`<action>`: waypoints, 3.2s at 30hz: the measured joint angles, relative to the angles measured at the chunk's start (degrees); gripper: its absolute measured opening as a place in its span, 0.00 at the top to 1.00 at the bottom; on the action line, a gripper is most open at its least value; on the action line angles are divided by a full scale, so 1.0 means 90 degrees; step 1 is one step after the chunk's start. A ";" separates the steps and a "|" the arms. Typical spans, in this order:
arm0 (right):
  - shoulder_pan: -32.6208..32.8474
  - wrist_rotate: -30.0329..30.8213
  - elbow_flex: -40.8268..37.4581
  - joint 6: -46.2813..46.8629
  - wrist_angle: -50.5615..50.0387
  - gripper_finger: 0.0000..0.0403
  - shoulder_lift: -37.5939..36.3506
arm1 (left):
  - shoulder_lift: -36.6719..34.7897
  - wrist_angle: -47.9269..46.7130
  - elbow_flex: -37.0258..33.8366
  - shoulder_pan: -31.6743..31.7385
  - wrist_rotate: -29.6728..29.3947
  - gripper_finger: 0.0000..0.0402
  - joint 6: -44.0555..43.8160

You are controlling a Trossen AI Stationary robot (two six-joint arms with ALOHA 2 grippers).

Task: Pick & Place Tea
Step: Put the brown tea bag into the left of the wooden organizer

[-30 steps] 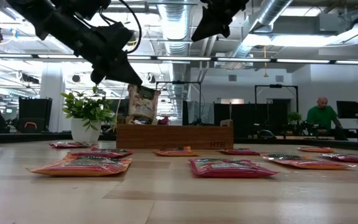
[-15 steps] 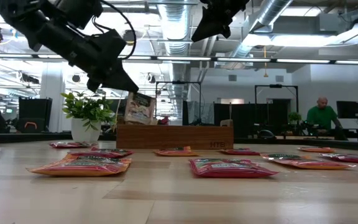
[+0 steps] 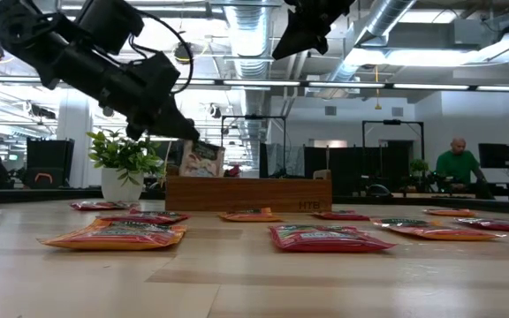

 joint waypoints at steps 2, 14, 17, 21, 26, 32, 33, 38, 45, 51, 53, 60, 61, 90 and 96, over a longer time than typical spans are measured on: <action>0.0000 0.0000 0.0000 0.0002 -0.0005 1.00 -0.0001 | 0.0100 0.0057 -0.0002 0.0000 -0.0001 1.00 0.0008; -0.0002 0.0002 -0.0001 0.0000 -0.0033 1.00 0.0001 | 0.0133 0.0104 0.0000 0.0000 0.0017 1.00 0.0132; 0.0000 0.0001 0.0001 0.0000 -0.0033 1.00 0.0001 | 0.0133 0.0075 0.0000 0.0000 0.0022 1.00 0.0124; -0.0001 0.0002 0.0002 -0.0037 -0.0033 1.00 0.0001 | 0.0133 -0.0041 0.0000 0.0000 0.0041 1.00 0.0001; -0.0002 0.0002 0.0002 -0.0058 -0.0035 1.00 0.0001 | 0.0133 -0.0090 0.0000 -0.0002 0.0043 1.00 -0.0046; -0.0002 0.0002 0.0002 -0.0065 -0.0035 1.00 0.0001 | 0.0133 -0.0090 0.0000 -0.0002 0.0144 1.00 -0.0052; -0.0002 0.0002 0.0001 -0.0067 -0.0035 1.00 0.0001 | 0.0133 -0.0090 0.0000 -0.0002 0.0185 1.00 -0.0052; -0.0002 0.0002 0.0002 -0.0071 -0.0035 1.00 0.0001 | 0.0131 -0.0099 0.0002 -0.0005 0.0355 1.00 -0.0049; -0.0002 0.0002 0.0000 -0.0070 -0.0035 1.00 0.0001 | 0.0131 -0.0195 0.0007 -0.0003 0.0355 1.00 -0.0051; -0.0002 0.0002 0.0002 -0.0062 -0.0033 1.00 0.0001 | 0.0131 -0.0229 0.0007 -0.0002 0.0355 1.00 -0.0036; -0.0002 0.0002 0.0000 -0.0058 -0.0033 1.00 0.0001 | 0.0131 -0.0229 0.0007 -0.0002 0.0354 1.00 0.0001; -0.0002 0.0000 -0.0001 -0.0056 -0.0033 1.00 0.0001 | 0.0131 -0.0237 0.0007 -0.0002 0.0355 1.00 0.0153; -0.0002 0.0000 -0.0001 -0.0056 -0.0033 1.00 0.0001 | 0.0131 -0.0246 0.0007 -0.0005 0.0355 1.00 0.0156; 0.0083 -0.0018 0.0000 -0.0049 -0.0028 1.00 0.0001 | 0.0131 -0.0289 0.0007 -0.0005 0.0351 1.00 -0.0021; 0.0118 -0.0004 0.0001 0.0000 -0.0028 1.00 0.0001 | 0.0128 -0.0331 0.0007 -0.0005 0.0339 1.00 -0.0038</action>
